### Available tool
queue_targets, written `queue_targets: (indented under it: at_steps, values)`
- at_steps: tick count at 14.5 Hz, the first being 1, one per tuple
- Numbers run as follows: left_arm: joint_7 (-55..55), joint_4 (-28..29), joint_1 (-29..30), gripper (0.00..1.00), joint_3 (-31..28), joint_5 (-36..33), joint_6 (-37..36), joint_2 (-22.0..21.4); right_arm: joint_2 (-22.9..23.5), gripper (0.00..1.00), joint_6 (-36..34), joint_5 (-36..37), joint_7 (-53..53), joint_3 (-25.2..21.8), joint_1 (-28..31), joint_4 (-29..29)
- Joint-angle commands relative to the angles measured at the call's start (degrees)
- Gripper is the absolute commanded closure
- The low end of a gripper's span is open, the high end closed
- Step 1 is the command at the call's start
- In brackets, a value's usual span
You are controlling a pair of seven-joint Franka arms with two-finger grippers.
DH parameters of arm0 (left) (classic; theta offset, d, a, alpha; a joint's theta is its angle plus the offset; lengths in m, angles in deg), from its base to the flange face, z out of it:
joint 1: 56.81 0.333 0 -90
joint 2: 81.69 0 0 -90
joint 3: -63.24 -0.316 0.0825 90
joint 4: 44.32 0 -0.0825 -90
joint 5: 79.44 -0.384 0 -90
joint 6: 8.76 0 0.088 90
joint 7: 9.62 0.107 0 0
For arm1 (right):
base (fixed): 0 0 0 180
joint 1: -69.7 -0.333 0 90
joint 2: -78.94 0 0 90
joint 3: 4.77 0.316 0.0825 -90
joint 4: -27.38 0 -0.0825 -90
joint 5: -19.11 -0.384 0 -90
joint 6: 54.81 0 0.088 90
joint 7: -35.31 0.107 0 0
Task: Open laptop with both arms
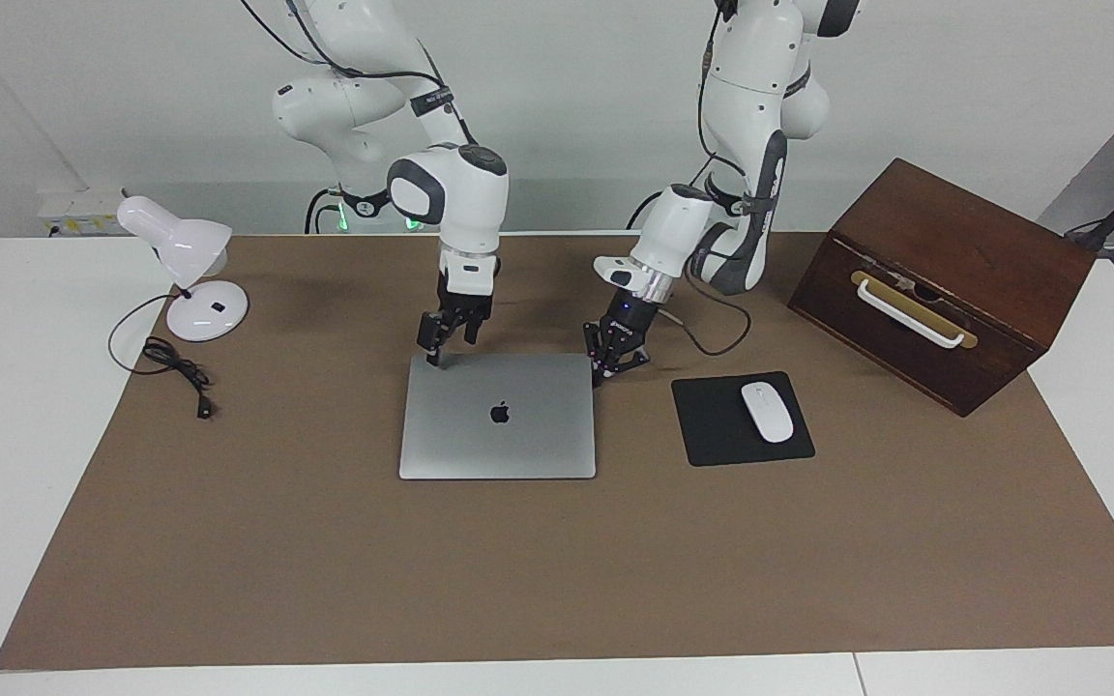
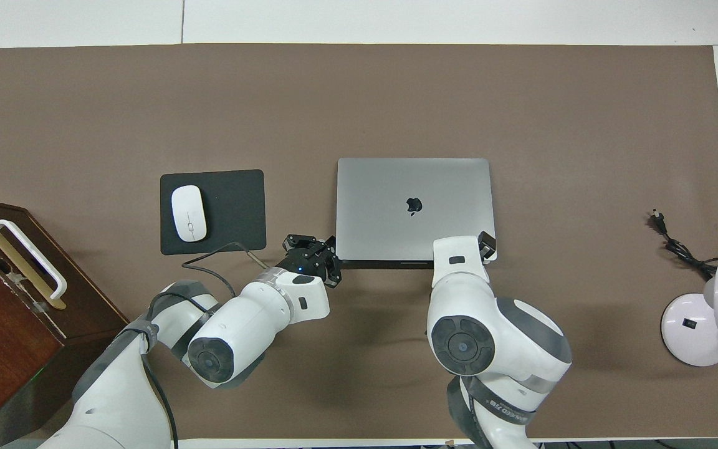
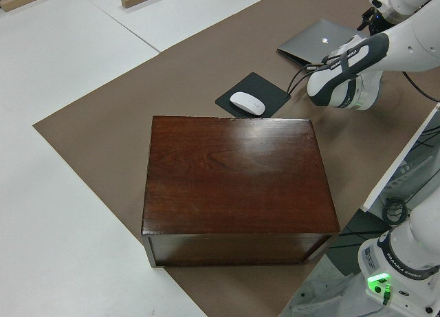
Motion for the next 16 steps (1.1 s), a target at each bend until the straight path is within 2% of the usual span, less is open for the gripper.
queue_targets:
  at_steps: [1,10,16]
  values:
    - [0.23,-0.82,0.03,1.0,-0.19,-1.85,1.45,1.2,0.51,0.0,1.48,1.84,1.98,0.09,0.48,-0.05]
    - [0.14,3.04,0.12,1.0,-0.19,-1.94,1.45,-2.13,0.51,0.0,1.13,1.84,1.89,0.09,0.48,-0.05]
    - [0.05,1.99,-0.58,1.0,-0.02,-1.41,1.36,-1.96,0.43,0.0,1.04,1.84,1.89,0.01,0.39,-0.05]
